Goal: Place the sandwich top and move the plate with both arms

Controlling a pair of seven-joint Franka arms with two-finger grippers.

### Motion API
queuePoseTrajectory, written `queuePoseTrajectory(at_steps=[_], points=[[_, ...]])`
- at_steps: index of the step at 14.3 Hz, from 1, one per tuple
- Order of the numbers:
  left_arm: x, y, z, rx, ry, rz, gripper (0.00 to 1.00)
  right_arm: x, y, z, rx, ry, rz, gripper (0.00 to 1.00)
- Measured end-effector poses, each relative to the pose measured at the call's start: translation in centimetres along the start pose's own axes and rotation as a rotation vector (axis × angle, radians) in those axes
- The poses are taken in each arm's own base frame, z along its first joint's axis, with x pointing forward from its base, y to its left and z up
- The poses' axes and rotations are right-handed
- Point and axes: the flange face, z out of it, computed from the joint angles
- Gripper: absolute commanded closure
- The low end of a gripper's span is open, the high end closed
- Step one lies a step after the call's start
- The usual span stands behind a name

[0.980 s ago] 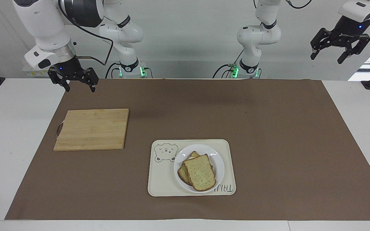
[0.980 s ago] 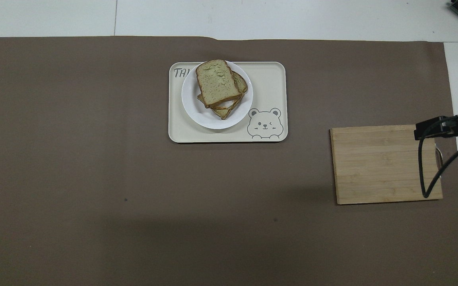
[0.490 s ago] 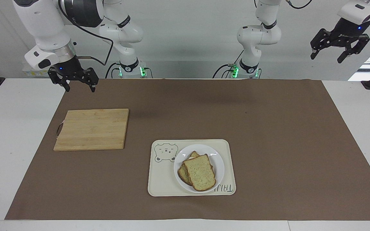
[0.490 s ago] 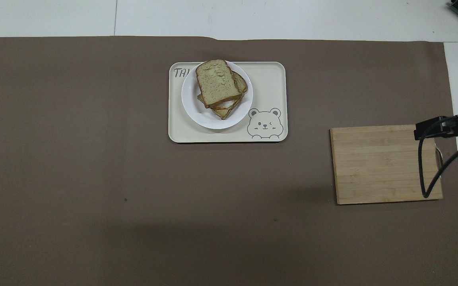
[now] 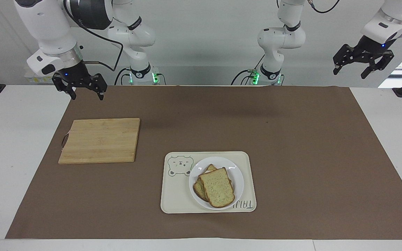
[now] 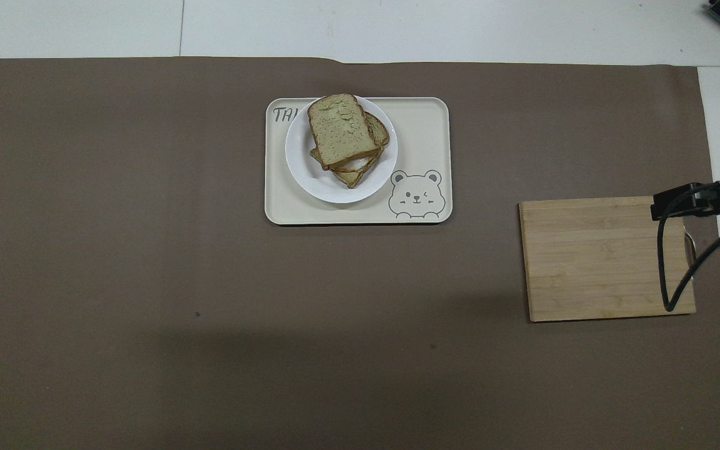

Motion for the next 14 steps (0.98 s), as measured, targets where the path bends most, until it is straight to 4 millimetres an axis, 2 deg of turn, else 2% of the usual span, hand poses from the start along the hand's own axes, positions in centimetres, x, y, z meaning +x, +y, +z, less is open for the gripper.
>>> queuePoseTrajectory(at_steps=[2, 4, 7, 12, 14], points=[[0.0, 0.0, 1.5, -0.006, -0.019, -0.012, 0.0, 0.0, 0.0, 0.0, 0.0, 0.0, 0.0, 0.0], [-0.7, 0.4, 2.0, -0.007, -0.01, -0.018, 0.0, 0.0, 0.0, 0.0, 0.0, 0.0, 0.0, 0.0], [-1.7, 1.1, 2.0, -0.002, 0.015, -0.032, 0.0, 0.0, 0.0, 0.0, 0.0, 0.0, 0.0, 0.0], [-0.7, 4.7, 1.8, 0.033, 0.048, -0.067, 0.0, 0.0, 0.0, 0.0, 0.0, 0.0, 0.0, 0.0], [-0.7, 4.7, 2.0, 0.032, 0.039, -0.069, 0.0, 0.0, 0.0, 0.0, 0.0, 0.0, 0.0, 0.0]])
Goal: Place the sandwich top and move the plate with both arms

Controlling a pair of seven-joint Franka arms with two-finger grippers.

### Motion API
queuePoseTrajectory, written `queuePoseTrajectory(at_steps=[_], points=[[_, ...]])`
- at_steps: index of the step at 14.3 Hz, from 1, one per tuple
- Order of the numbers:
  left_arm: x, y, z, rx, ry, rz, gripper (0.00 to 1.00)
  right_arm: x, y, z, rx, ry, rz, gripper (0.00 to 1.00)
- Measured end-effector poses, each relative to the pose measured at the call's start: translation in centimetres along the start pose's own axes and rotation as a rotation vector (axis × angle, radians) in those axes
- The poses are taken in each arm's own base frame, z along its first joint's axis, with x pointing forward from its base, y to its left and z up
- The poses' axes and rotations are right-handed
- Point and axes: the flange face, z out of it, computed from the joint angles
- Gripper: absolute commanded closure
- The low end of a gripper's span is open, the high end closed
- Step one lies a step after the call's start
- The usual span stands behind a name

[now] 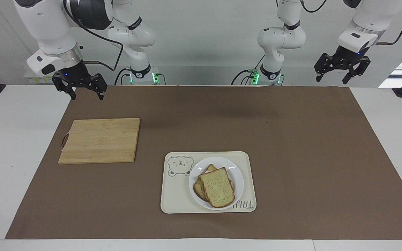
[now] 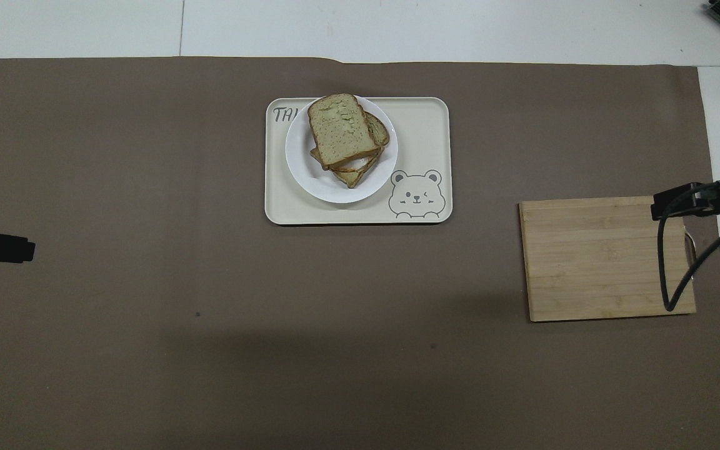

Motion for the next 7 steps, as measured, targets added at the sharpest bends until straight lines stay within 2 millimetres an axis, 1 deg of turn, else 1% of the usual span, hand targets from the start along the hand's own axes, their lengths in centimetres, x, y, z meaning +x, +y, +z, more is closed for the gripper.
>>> queuePoseTrajectory(at_steps=[2, 7], points=[[-0.12, -0.37, 0.06, -0.001, -0.007, -0.004, 0.0, 0.0, 0.0, 0.0, 0.0, 0.0, 0.0, 0.0], [-0.16, -0.41, 0.1, -0.002, -0.01, 0.038, 0.0, 0.0, 0.0, 0.0, 0.0, 0.0, 0.0, 0.0]])
